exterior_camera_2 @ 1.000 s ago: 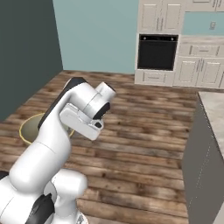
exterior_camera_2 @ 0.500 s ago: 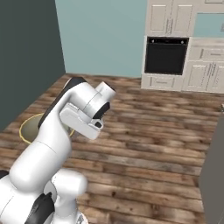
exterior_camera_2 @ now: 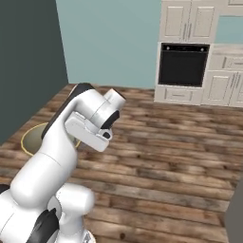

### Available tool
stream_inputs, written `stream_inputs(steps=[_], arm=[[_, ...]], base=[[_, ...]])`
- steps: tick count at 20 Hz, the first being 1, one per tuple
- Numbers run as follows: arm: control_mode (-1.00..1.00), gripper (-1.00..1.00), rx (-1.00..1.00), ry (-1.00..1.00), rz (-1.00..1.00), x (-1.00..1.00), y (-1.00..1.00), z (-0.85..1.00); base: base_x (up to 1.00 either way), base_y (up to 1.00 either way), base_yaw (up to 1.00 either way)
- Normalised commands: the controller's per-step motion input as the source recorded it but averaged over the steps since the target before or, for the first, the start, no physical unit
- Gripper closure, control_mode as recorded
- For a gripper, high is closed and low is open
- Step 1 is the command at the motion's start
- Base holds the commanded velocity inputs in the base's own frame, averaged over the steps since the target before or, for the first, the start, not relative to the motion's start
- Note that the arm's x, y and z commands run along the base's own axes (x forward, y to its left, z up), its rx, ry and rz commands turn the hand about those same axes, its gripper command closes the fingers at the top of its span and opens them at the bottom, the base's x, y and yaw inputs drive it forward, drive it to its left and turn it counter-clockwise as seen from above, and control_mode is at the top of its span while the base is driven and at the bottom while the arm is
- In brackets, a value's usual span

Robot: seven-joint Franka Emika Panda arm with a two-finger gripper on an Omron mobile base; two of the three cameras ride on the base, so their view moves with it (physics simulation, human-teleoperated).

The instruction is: Place the cup inside the bowl on the dining table and move the bowl to any counter.

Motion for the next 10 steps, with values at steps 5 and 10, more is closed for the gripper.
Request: stream_inputs(steps=[5, 10], arm=[[1.00, 1.00, 0.00, 0.00, 0.00, 0.00, 0.00, 0.00], [1.00, 1.00, 0.00, 0.00, 0.00, 0.00, 0.00, 0.00]], base=[[0.78, 0.30, 0.00], [0.77, 0.29, 0.00]])
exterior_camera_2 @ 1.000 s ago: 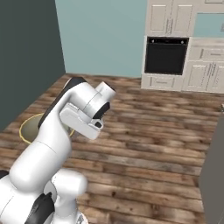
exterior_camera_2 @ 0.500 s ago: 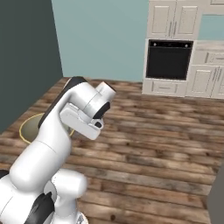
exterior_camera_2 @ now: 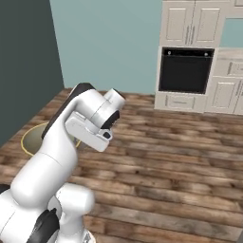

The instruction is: Place the cup inside the bowl on the dining table and move the bowl to any counter.

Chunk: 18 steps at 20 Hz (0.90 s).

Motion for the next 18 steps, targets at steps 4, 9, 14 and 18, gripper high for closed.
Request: stream_inputs(steps=[4, 9, 14, 18], arm=[[1.00, 1.00, 0.00, 0.00, 0.00, 0.00, 0.00, 0.00], [1.00, 1.00, 0.00, 0.00, 0.00, 0.00, 0.00, 0.00], [1.00, 1.00, 0.00, 0.00, 0.00, 0.00, 0.00, 0.00], [1.00, 1.00, 0.00, 0.00, 0.00, 0.00, 0.00, 0.00]], base=[[0.76, 0.31, 0.00], [0.73, 0.30, 0.00], [0.76, 0.32, 0.00], [0.78, 0.34, 0.00]])
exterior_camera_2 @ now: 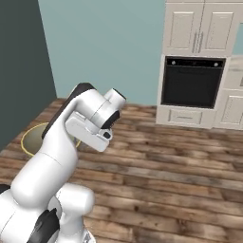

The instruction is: Place the cup inside the bowl on the dining table and move the bowl to any counter.

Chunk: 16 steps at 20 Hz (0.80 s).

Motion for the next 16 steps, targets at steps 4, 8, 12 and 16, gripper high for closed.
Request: stream_inputs(steps=[4, 8, 12, 16], arm=[[1.00, 1.00, 0.00, 0.00, 0.00, 0.00, 0.00, 0.00], [1.00, 1.00, 0.00, 0.00, 0.00, 0.00, 0.00, 0.00], [1.00, 1.00, 0.00, 0.00, 0.00, 0.00, 0.00, 0.00], [1.00, 1.00, 0.00, 0.00, 0.00, 0.00, 0.00, 0.00]], base=[[0.79, 0.36, 0.00], [0.80, 0.36, 0.00], [0.85, 0.34, 0.00], [0.87, 0.31, 0.00]])
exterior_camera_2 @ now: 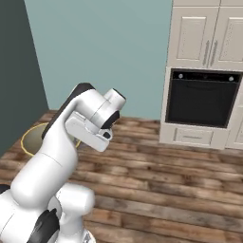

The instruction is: Place the cup inside the bowl on the dining table and move the bowl to any counter.

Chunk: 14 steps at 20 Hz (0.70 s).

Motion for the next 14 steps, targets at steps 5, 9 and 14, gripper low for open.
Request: stream_inputs(steps=[5, 9, 14], arm=[[1.00, 1.00, 0.00, 0.00, 0.00, 0.00, 0.00, 0.00], [1.00, 1.00, 0.00, 0.00, 0.00, 0.00, 0.00, 0.00], [1.00, 1.00, 0.00, 0.00, 0.00, 0.00, 0.00, 0.00]], base=[[0.89, 0.32, 0.00], [0.88, 0.20, 0.00], [0.82, 0.12, 0.00]])
